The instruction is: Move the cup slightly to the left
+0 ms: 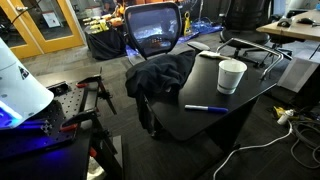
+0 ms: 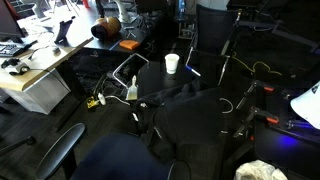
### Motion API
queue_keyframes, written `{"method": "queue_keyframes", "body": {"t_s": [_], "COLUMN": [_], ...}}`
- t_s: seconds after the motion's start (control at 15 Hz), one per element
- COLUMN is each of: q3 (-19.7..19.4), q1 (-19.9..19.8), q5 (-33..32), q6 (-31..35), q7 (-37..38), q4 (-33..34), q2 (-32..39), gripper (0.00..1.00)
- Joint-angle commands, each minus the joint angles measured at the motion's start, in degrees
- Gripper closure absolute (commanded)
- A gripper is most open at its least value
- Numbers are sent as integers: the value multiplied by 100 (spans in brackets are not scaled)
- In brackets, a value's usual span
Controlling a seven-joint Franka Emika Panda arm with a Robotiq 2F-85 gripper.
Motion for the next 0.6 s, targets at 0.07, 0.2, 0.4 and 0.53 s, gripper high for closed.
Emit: {"method": "queue_keyframes", "body": {"t_s": [0.07,0.2,0.4,0.53], "q3": [0,-54,-61,-40], "q1": [51,80,118,154], "q5": [-70,27,96,118], "q6": [1159,1882,3052,3660], "q7": [40,-53,-168,-228], "q4": [155,169,192,233], "q2": [876,1283,1895,2313], "gripper": [0,0,0,0]}}
